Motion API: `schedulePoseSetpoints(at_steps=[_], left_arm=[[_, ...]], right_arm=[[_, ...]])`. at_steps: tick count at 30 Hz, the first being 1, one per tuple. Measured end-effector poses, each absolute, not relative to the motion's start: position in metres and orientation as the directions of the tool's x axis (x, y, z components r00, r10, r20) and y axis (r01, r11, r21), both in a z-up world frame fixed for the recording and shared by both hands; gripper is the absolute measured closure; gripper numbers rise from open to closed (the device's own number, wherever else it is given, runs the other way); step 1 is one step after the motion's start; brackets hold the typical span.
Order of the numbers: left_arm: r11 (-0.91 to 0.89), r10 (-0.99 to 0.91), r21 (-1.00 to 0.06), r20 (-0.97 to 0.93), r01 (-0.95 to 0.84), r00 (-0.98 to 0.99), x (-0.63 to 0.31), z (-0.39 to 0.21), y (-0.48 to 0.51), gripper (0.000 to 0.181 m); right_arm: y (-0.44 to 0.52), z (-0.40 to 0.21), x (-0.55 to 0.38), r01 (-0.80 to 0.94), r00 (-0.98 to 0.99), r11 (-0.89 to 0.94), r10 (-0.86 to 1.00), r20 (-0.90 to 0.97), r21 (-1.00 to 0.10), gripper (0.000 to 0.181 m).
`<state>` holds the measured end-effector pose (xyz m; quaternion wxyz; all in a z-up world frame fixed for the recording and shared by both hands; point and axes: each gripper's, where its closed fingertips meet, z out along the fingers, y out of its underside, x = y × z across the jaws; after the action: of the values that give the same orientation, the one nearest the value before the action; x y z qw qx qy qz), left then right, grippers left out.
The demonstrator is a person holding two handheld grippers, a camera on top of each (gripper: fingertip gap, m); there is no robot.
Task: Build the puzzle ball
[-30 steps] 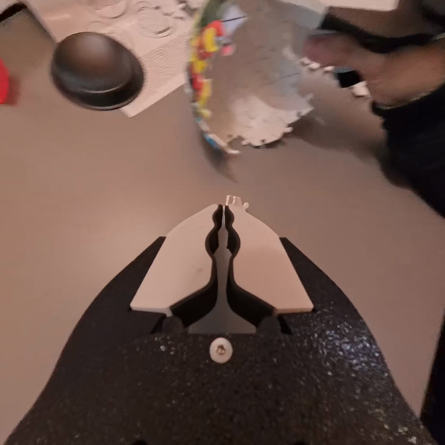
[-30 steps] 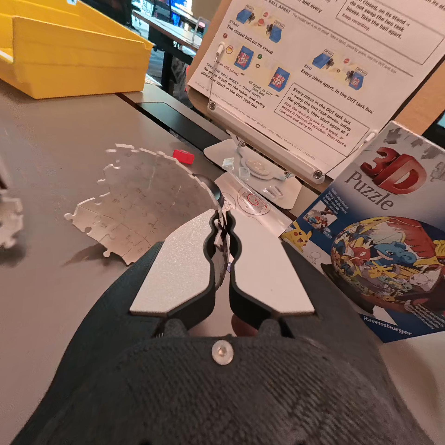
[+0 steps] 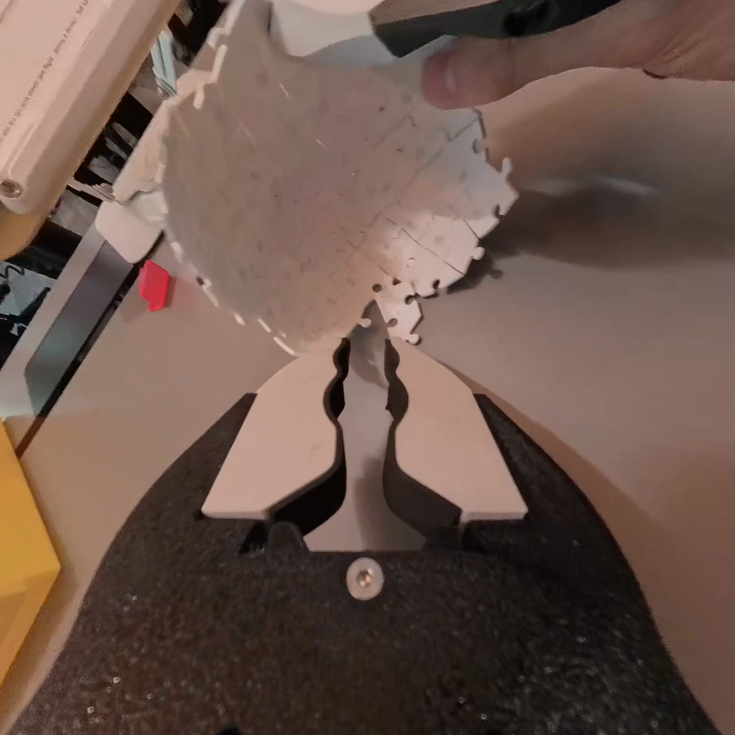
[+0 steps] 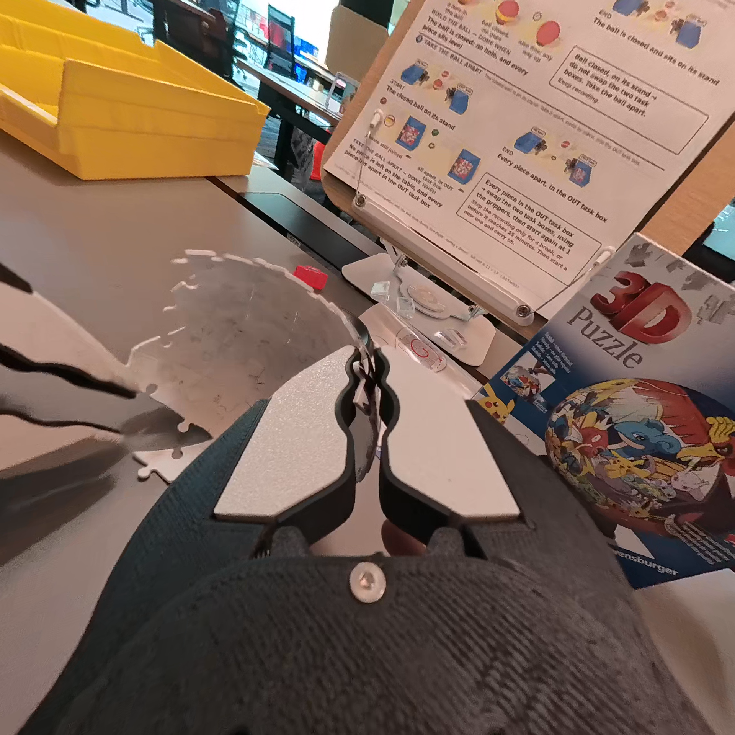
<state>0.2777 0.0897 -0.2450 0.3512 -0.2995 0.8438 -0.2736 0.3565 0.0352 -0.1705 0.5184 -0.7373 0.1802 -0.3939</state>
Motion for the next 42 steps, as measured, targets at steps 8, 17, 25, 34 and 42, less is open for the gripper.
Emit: schedulePoseSetpoints(at_steps=[8,17,25,34,42], left_arm=[[0.618,-0.742,-0.75,-0.456,-0.237,-0.491,0.263,-0.221,0.073,0.178],[0.603,-0.781,-0.672,-0.386,-0.43,-0.491,0.277,-0.267,0.091,0.179],[0.569,-0.803,-0.681,-0.341,-0.46,-0.489,0.284,-0.268,0.079,0.181],[0.484,-0.848,-0.719,-0.244,-0.499,-0.471,0.281,-0.267,0.075,0.173],[0.188,-0.958,-0.723,0.015,-0.665,-0.286,0.269,-0.271,0.088,0.147]], right_arm=[[0.034,-0.17,0.356,0.155,0.599,-0.429,-0.675,0.43,-0.89,0.175],[0.031,-0.167,0.348,0.208,0.535,-0.405,-0.715,0.45,-0.89,0.175],[0.033,-0.165,0.337,0.265,0.514,-0.407,-0.707,0.486,-0.874,0.175],[0.033,-0.162,0.328,0.319,0.47,-0.422,-0.708,0.528,-0.849,0.175],[0.035,-0.159,0.323,0.344,0.449,-0.412,-0.717,0.533,-0.844,0.175]])
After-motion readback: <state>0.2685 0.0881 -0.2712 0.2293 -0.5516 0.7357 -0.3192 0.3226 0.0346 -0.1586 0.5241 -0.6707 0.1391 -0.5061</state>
